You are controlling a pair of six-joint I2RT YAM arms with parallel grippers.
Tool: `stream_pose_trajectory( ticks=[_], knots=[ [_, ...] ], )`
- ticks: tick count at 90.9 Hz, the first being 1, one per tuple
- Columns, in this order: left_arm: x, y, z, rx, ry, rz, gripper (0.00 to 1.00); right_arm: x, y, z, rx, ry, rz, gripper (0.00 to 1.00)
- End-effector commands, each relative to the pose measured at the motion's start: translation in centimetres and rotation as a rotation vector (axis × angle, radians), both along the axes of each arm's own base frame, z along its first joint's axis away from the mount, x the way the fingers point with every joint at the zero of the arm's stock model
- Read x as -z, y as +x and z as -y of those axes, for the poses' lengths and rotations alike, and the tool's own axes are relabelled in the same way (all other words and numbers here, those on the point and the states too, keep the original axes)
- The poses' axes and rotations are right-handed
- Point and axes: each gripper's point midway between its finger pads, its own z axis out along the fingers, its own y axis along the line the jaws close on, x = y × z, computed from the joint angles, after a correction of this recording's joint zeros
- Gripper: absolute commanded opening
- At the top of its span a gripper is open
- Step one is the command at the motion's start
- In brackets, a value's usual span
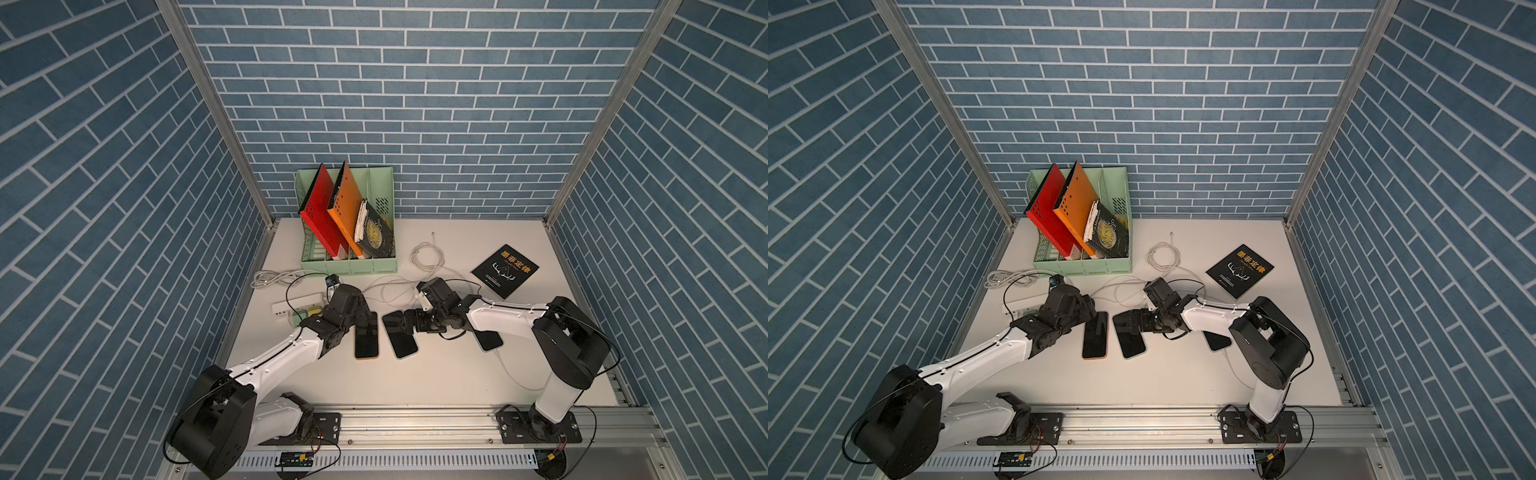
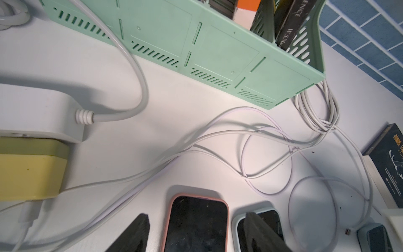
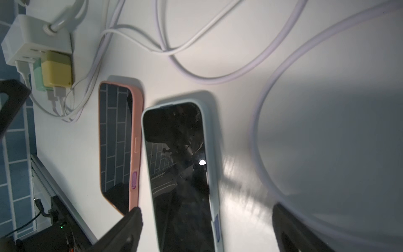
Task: Unplug the charging cable from the phone
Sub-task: Place the phone at the center of the board.
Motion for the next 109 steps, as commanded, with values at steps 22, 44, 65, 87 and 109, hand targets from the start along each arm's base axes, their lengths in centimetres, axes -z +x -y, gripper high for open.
stream_pose_trajectory(
  ticks=[22, 44, 65, 87, 109],
  knots=[
    [-0.1, 0.4, 0.2, -0.001, -0.016, -0.009, 0.73, 2.7, 8.8, 2.1, 0.08, -0.087, 0.073, 0.94],
    [-0.4, 0.0, 0.0, 0.0, -0.017, -0.005, 0.73, 0.3, 7.8, 0.7, 0.046, -0.044, 0.098, 0.79],
    [-0.6, 0.5, 0.4, 0.007, -0.02, -0.003, 0.73, -0.9, 3.2, 0.1, -0.019, -0.063, 0.101, 0.72],
    [-0.6, 0.6, 0.6, 0.011, -0.021, -0.004, 0.73, 0.6, -1.2, 2.1, -0.051, -0.114, 0.076, 0.36],
    [-0.5, 0.5, 0.5, 0.012, -0.024, -0.007, 0.73, 2.6, -3.7, 4.0, -0.084, -0.236, 0.08, 0.24]
  ],
)
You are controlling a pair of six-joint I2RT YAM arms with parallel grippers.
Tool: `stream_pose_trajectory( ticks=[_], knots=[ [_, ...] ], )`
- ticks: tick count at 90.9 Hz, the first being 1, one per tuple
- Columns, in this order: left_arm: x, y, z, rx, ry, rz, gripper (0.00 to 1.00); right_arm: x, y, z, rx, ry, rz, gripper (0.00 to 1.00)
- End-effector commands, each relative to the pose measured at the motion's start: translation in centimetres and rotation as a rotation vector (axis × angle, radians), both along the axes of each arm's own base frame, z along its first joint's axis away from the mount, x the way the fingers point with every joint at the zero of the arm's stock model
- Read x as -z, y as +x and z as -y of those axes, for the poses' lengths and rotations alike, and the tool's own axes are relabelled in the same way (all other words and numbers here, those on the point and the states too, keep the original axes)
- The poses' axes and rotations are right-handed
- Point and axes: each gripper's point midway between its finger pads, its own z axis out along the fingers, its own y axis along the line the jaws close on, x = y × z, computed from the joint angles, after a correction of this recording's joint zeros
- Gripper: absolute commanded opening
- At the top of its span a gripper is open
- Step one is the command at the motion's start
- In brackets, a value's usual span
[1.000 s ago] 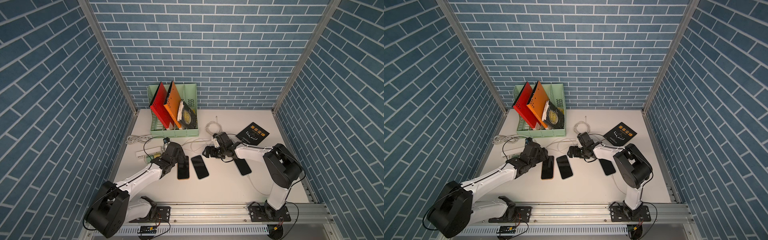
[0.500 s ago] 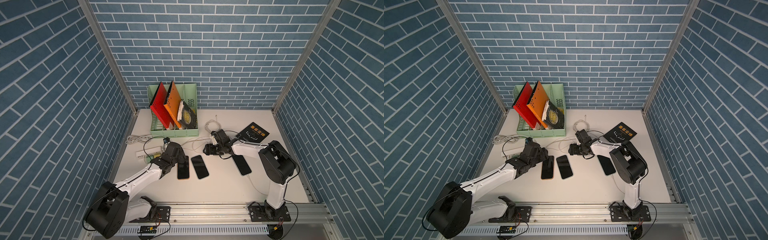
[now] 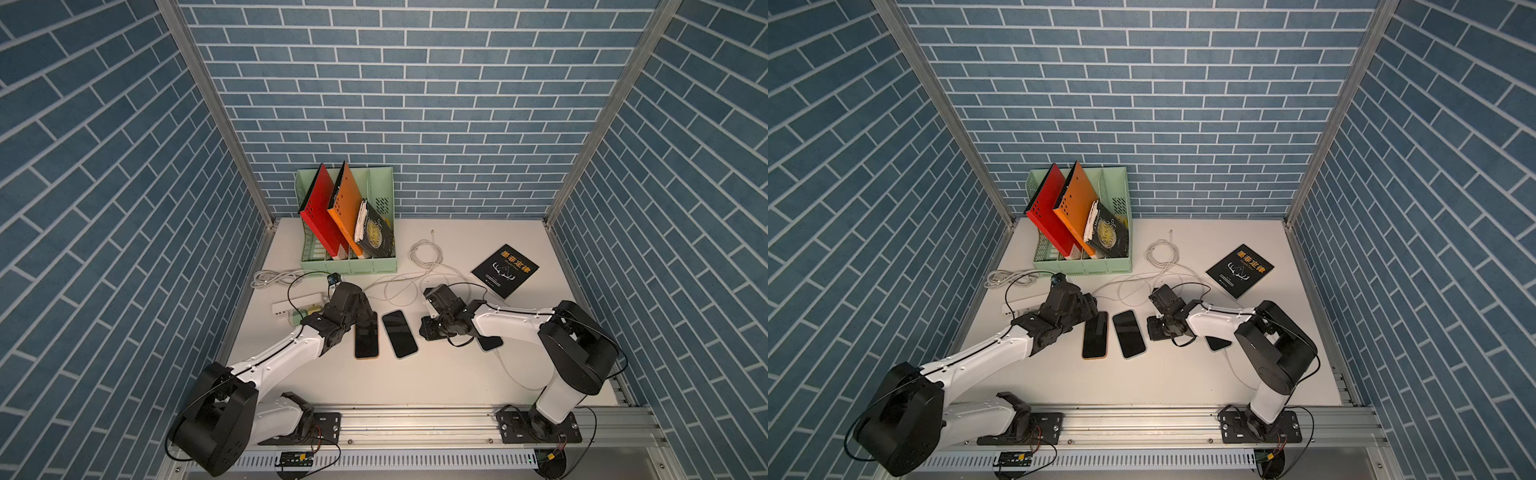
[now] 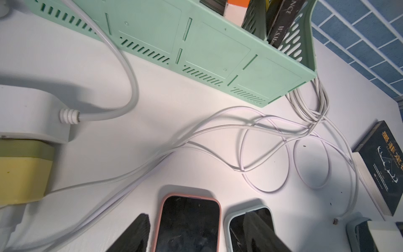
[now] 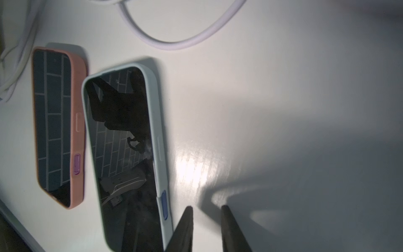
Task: Unplug the charging cable from the phone
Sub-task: Place the phone at the center of the board.
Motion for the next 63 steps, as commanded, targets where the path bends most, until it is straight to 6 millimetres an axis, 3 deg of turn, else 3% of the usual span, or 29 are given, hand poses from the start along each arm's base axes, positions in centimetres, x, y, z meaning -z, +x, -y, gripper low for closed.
stream_pose_trajectory(
  ticks=[1, 22, 33, 45, 49, 56, 63],
  knots=[
    [-0.2, 0.2, -0.1, -0.006, 0.001, -0.002, 0.73, 0.9, -1.5, 1.0, -0.029, -0.079, 0.008, 0.24],
    [0.1, -0.2, -0.5, -0.012, 0.005, -0.006, 0.73, 2.0, -5.6, -1.2, -0.146, -0.125, -0.022, 0.22],
    [0.1, -0.4, -0.6, -0.018, 0.002, -0.003, 0.73, 1.8, -6.1, -0.9, -0.117, -0.11, -0.025, 0.23],
    [0.1, -0.4, -0.6, -0.016, 0.001, -0.003, 0.73, 0.6, -3.9, 0.7, -0.047, -0.148, 0.055, 0.44],
    [0.1, -0.3, -0.5, -0.013, 0.0, -0.004, 0.73, -0.2, -3.1, 1.0, -0.023, -0.143, 0.082, 0.59],
    [-0.1, -0.1, -0.3, -0.008, -0.002, -0.001, 0.73, -2.3, -1.4, 2.0, 0.022, -0.153, 0.16, 0.96],
    [-0.5, 0.0, -0.1, 0.003, -0.006, 0.006, 0.73, -4.6, 0.2, 3.4, 0.063, -0.178, 0.245, 0.99]
  ],
)
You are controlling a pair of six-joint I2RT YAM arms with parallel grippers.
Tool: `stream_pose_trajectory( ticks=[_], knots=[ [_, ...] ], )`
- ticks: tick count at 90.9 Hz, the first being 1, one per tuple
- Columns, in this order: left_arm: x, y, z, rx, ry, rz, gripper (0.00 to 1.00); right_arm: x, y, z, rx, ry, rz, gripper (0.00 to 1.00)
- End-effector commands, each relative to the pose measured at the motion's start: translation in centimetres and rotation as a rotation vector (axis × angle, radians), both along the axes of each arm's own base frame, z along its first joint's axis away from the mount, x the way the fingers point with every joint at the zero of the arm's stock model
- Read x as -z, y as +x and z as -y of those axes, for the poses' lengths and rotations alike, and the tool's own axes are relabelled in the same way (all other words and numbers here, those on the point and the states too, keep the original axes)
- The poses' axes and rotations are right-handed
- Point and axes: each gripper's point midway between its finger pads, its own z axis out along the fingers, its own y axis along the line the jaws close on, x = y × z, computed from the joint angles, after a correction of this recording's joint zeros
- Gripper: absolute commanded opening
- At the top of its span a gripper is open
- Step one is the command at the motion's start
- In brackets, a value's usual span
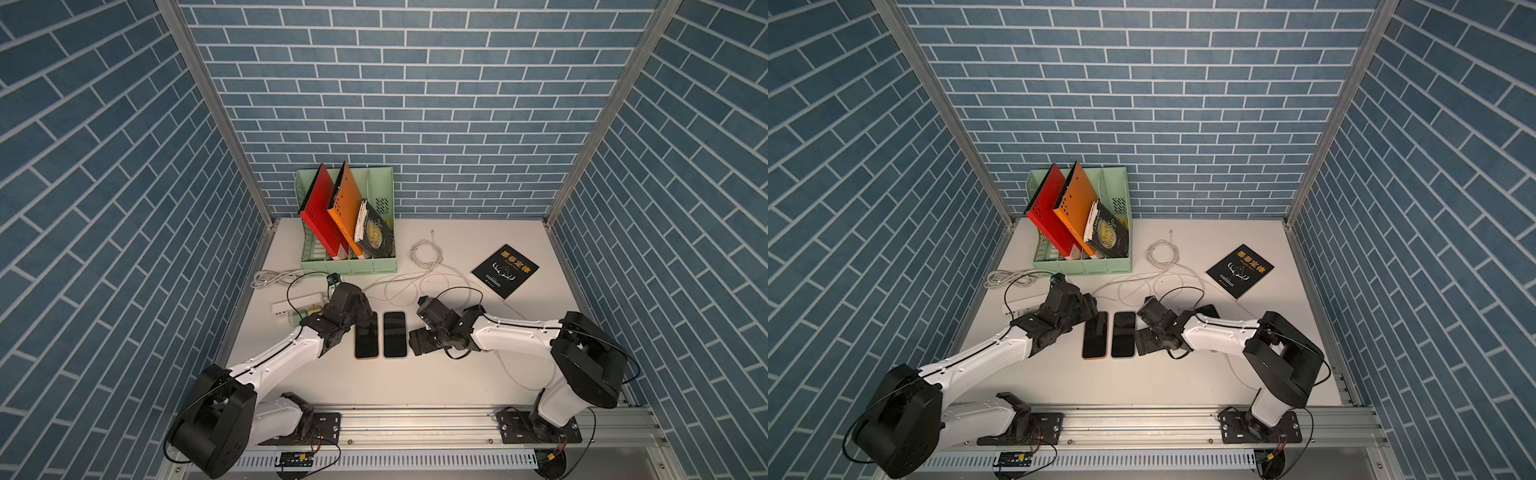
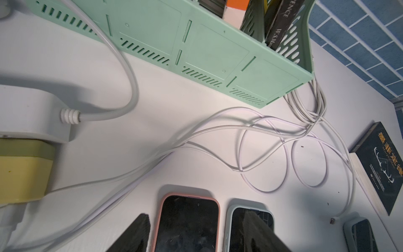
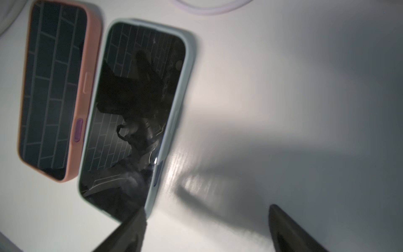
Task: Unplug the charging cable from the phone
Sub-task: Place the phone at the center of the board, then pick up the phone at the center of the board.
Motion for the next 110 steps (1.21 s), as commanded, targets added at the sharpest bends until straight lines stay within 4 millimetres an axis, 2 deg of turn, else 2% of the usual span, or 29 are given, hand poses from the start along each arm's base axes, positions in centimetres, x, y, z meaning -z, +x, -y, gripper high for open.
stream_pose_trajectory(
  ticks=[1, 13, 29, 41, 59, 69, 79, 110],
  knots=[
    [-0.4, 0.1, 0.0, 0.005, -0.001, 0.004, 0.73, -3.1, 2.4, 3.1, 0.08, -0.076, 0.134, 0.99],
    [-1.1, 0.5, 0.8, 0.04, -0.015, 0.017, 0.73, -5.3, 4.3, 6.2, 0.139, -0.068, 0.168, 0.99],
    [-2.2, 1.2, 2.7, 0.097, -0.055, 0.034, 0.73, -6.1, 6.0, 12.5, 0.275, -0.089, 0.172, 0.99],
    [-2.4, 1.5, 4.6, 0.141, -0.072, 0.035, 0.73, -5.4, 6.2, 16.9, 0.407, -0.055, 0.137, 0.99],
    [-1.9, 1.9, 6.9, 0.181, -0.082, 0.023, 0.73, -2.6, 5.5, 20.8, 0.569, 0.057, 0.052, 0.99],
    [-1.6, 2.0, 7.3, 0.188, -0.08, 0.016, 0.73, -1.0, 5.1, 22.1, 0.62, 0.093, 0.02, 0.99],
    [-1.4, 2.0, 7.3, 0.188, -0.08, 0.012, 0.73, 0.1, 4.8, 22.1, 0.621, 0.139, -0.016, 0.99],
    [-0.7, 1.8, 7.0, 0.178, -0.068, -0.003, 0.73, 0.3, 7.4, 19.8, 0.561, 0.265, -0.034, 1.0]
  ],
)
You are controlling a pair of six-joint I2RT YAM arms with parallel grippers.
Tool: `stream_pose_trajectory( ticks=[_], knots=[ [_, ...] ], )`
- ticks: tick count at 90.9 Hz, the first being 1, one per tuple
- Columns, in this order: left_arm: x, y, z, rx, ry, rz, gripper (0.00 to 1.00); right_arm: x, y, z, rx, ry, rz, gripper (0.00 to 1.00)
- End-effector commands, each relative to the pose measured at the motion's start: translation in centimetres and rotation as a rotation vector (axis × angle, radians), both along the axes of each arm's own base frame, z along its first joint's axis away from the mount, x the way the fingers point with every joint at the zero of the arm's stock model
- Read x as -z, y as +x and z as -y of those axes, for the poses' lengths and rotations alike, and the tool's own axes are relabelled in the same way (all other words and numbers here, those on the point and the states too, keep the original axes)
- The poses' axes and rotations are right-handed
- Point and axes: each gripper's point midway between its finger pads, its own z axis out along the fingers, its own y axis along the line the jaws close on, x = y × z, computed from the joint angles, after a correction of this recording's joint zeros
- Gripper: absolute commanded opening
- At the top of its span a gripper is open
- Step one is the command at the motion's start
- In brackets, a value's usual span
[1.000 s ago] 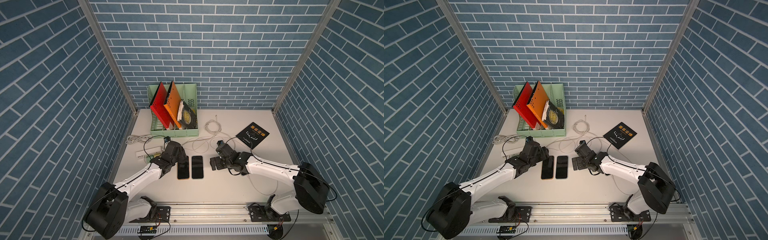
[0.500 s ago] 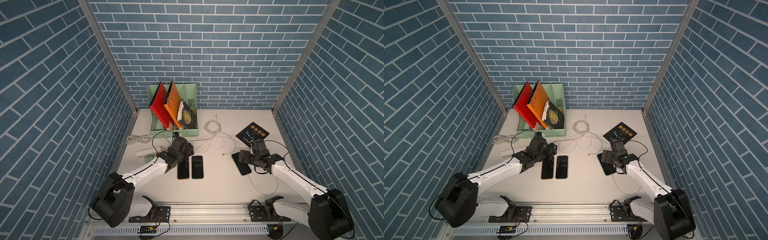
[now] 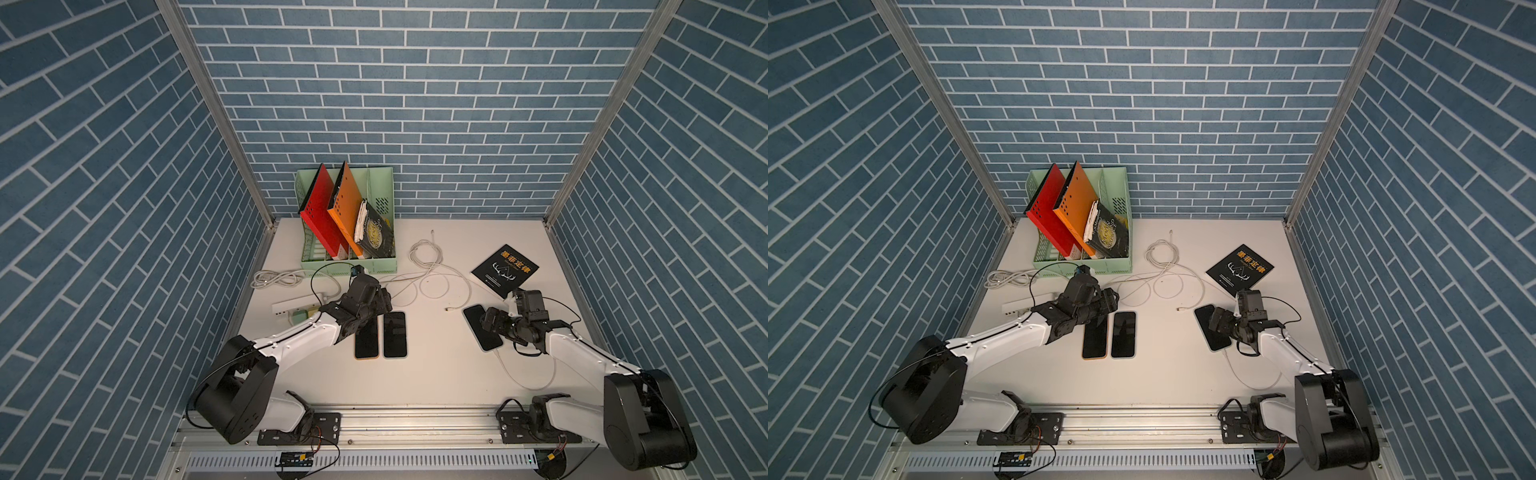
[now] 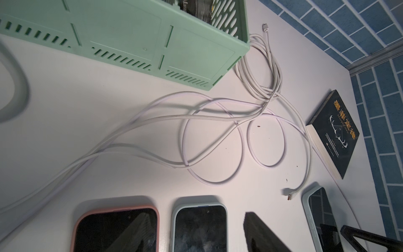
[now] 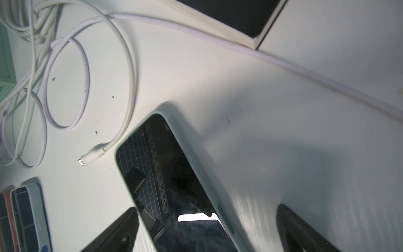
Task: Unplug the charging cable from the phone
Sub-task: Pick up the phone at the center of the board.
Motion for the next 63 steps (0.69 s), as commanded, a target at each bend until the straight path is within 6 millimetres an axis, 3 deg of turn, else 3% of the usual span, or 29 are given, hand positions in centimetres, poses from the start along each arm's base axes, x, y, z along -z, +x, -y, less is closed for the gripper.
stream_pose_trajectory(
  ticks=[1, 18, 63],
  knots=[
    [-0.2, 0.2, 0.1, -0.003, 0.002, 0.01, 0.73, -0.3, 1.0, -1.5, -0.037, 0.077, 0.01, 1.0],
    [0.5, -0.1, -0.3, -0.014, 0.013, 0.0, 0.73, -0.2, 0.9, -3.1, -0.079, 0.129, -0.001, 1.0],
    [1.1, 0.4, 0.3, -0.009, 0.002, -0.014, 0.72, -0.9, 0.3, -9.9, -0.215, 0.191, -0.015, 0.99]
  ],
)
